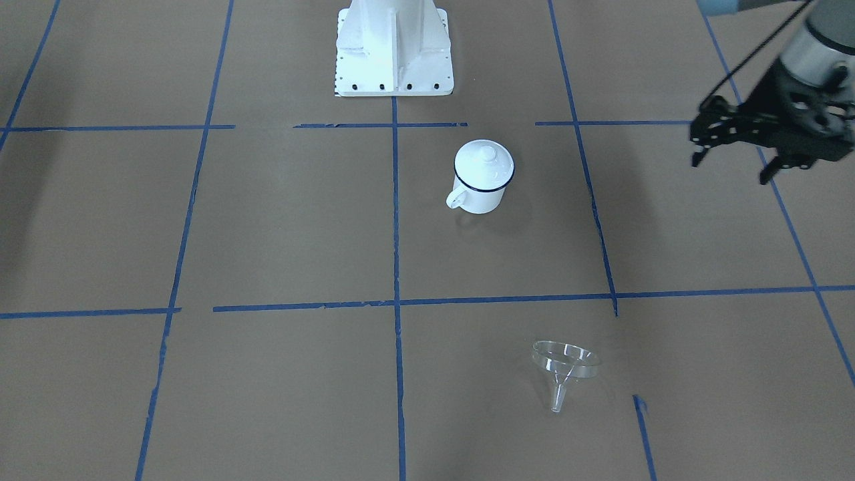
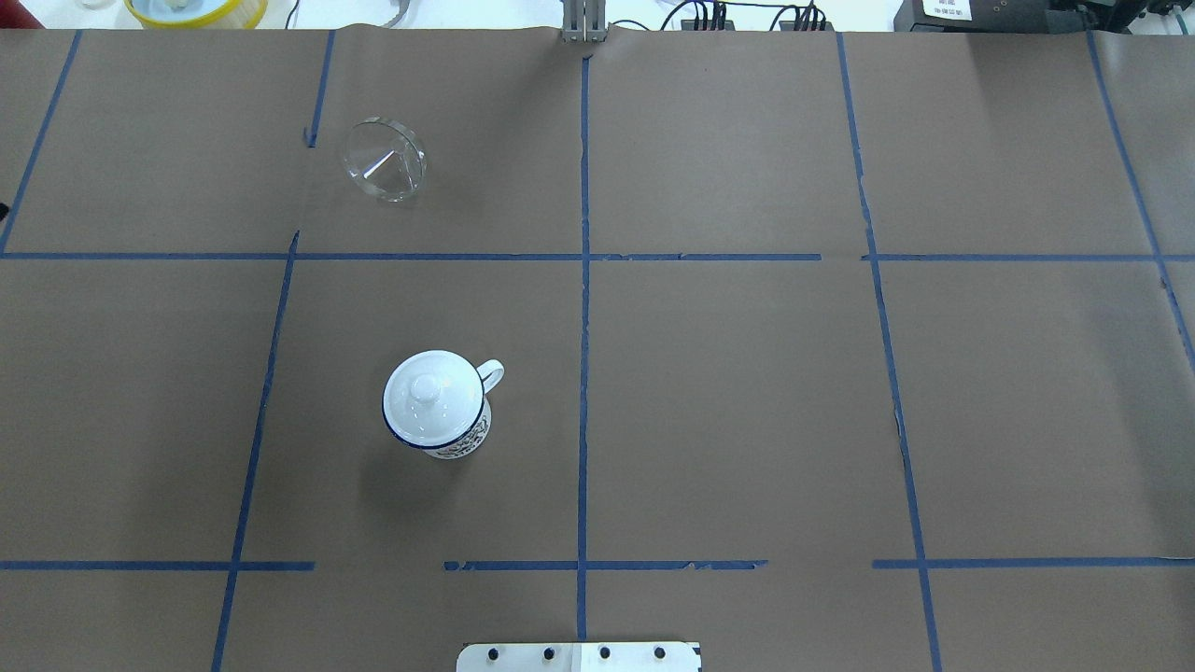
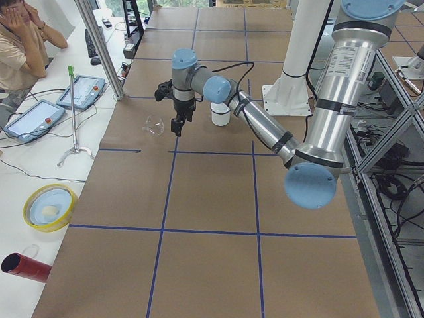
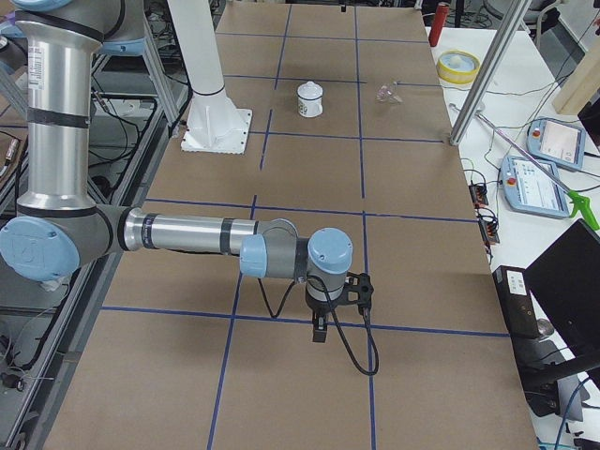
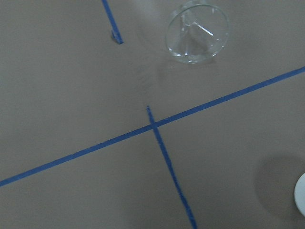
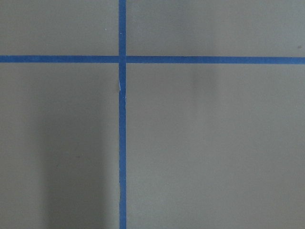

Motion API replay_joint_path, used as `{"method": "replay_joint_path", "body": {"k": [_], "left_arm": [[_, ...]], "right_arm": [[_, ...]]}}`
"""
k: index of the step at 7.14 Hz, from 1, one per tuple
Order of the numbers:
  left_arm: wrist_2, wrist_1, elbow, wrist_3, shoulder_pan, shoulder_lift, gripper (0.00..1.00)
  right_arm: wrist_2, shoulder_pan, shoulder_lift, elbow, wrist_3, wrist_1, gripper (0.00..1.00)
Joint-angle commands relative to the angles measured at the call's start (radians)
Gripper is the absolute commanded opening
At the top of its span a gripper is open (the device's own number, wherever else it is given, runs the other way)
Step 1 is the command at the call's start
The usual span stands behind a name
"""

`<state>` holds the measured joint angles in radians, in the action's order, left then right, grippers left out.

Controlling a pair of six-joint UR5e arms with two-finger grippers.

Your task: Remove funnel from cup

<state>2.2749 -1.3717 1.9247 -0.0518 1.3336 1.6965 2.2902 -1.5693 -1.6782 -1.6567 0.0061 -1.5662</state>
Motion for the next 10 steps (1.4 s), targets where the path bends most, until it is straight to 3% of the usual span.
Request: {"method": "replay_joint_path", "body": {"k": [1,2,3,5,7,10], "left_arm": [[0.014,-0.007,-0.233,-0.143,0.155,-0.082,1.0],[0.015,-0.021,-0.295,-0.138,0.235,-0.089,1.0],[0.015,-0.027,-0.306,-0.143,0.243,-0.104,1.0],[0.044,-0.061,-0.283,-0.143,0.28,-0.156,1.0],[0.057,-0.058,-0.28,-0.14,0.275,-0.13,1.0],[0.009,-0.064,-0.274,-0.146,0.272,-0.126,1.0]], "right_arm": [[0.0,0.0,0.0,0.002,0.0,0.0,1.0],[0.0,0.0,0.0,0.0,0.0,0.0,1.0],[0.0,0.0,0.0,0.0,0.0,0.0,1.0],[0.0,0.0,0.0,0.0,0.0,0.0,1.0],[0.0,0.0,0.0,0.0,0.0,0.0,1.0],[0.0,0.0,0.0,0.0,0.0,0.0,1.0]]}}
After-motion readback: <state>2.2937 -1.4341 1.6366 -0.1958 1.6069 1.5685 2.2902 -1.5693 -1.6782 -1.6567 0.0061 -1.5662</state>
